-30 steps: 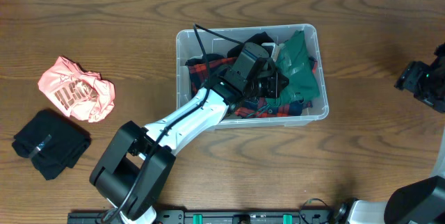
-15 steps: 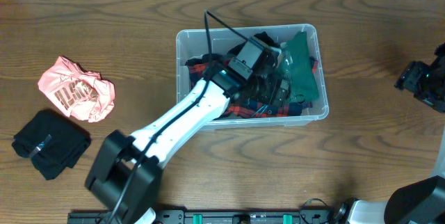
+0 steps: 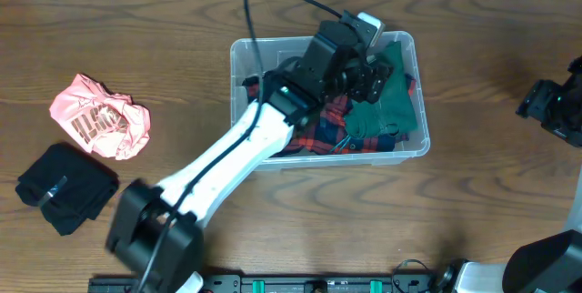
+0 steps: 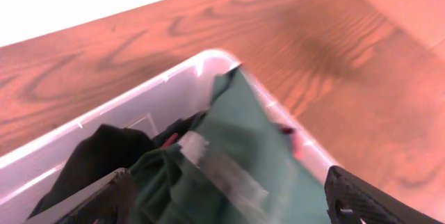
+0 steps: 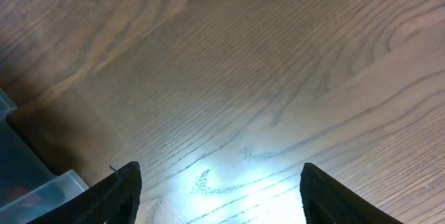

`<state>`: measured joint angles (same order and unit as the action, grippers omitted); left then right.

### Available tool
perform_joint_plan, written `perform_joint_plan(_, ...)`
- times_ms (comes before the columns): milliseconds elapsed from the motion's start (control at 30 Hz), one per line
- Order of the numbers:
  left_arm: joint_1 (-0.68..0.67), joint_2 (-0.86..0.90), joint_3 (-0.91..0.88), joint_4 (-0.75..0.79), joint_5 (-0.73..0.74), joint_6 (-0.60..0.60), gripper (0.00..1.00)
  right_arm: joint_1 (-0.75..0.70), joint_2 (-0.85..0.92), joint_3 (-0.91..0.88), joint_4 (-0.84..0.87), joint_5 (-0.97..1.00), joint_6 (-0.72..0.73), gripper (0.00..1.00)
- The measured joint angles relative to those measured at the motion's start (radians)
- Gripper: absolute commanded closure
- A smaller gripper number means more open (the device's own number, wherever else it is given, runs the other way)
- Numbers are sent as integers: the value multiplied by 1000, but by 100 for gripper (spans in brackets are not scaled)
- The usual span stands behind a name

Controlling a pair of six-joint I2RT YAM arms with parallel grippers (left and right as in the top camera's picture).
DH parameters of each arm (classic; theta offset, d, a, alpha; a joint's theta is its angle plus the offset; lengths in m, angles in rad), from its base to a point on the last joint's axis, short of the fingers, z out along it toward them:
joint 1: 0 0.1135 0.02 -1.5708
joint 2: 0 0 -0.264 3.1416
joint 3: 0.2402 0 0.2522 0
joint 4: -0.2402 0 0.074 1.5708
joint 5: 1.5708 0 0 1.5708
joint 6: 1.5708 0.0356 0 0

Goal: Pack container
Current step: 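Release and press the green shirt flat in the bin's right side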

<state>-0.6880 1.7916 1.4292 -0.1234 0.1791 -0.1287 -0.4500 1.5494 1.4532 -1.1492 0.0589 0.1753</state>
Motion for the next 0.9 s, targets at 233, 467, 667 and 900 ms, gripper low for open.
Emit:
perform_joint_plan(233, 5, 217, 4, 26, 17, -2, 18, 0, 0, 0, 1, 0, 0, 29)
perform_joint_plan(467, 21, 249, 50, -25, 69, -1, 20, 0, 0, 0, 1, 0, 0, 29)
perform_joint_plan(667, 10, 240, 109, -159, 50, 26, 0, 0, 0, 0, -3, -1, 0, 29)
perform_joint_plan(900, -4, 170, 128, -185, -24, 72, 2, 0, 0, 0, -3, -1, 0, 29)
